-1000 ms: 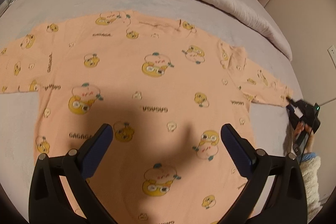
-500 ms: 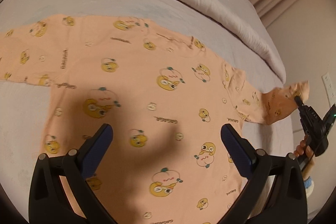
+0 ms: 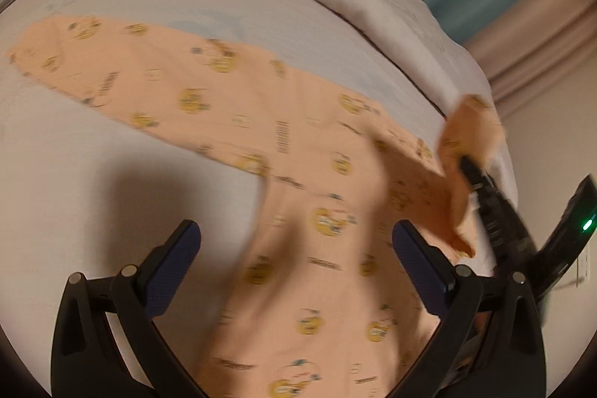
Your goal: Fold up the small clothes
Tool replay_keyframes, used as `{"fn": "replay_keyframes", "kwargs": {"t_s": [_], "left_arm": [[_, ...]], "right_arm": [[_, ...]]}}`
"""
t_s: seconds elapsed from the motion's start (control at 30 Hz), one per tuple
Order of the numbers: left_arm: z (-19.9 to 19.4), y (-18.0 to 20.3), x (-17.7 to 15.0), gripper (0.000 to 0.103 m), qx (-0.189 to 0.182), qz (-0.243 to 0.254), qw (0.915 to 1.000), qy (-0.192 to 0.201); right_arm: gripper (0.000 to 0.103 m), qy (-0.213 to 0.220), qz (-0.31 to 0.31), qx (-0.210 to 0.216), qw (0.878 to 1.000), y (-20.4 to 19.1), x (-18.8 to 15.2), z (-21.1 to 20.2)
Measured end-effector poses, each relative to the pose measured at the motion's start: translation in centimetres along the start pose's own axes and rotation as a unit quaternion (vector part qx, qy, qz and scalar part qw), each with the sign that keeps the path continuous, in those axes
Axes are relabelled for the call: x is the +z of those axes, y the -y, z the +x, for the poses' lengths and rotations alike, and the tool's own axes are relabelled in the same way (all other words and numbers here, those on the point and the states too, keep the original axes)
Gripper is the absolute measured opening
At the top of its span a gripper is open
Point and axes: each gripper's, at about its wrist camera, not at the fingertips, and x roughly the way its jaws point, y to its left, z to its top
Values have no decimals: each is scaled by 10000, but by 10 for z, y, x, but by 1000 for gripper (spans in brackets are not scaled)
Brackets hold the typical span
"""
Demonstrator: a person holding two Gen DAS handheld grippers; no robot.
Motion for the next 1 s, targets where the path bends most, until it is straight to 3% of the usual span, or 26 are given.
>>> {"fn": "replay_keyframes", "kwargs": {"t_s": [0.07, 0.13, 0.23, 0.3, 0.37, 0.4, 0.6, 0.83, 0.87, 1.0], "left_arm": [[-2, -13, 3, 102, 21, -121, 9999, 1], [-3, -19, 5, 102, 1, -196, 9998, -22], [1, -20, 8, 102, -293, -199, 9993, -129], [6, -16, 12, 102, -562, -176, 9980, -213], [16, -8, 17, 102, -815, -188, 9960, -305], [21, -4, 19, 102, -938, -219, 9947, -360], [54, 16, 28, 102, -1451, -490, 9851, -786], [82, 19, 30, 100, -1368, -654, 9837, -963], [81, 18, 31, 98, -1360, -682, 9840, -929], [78, 13, 36, 64, -1442, -895, 9820, -833]], "right_arm": [[10, -186, -272, 212, 9992, -29, -2, 18], [11, -723, -552, 350, 9952, -50, -12, 42], [18, -836, -286, 820, 9927, -36, -23, 37], [47, -798, 113, 1272, 9886, -10, -23, 25], [59, -731, 718, 1701, 9801, 24, -22, 15], [59, -678, 874, 1775, 9779, 25, -22, 18], [59, -774, 1470, 1423, 9758, 82, -38, 6], [59, -813, 1972, 1171, 9700, 124, -70, -11], [59, -815, 1972, 1130, 9704, 126, -71, -11], [59, -846, 2082, 916, 9701, 142, -78, -14]]}}
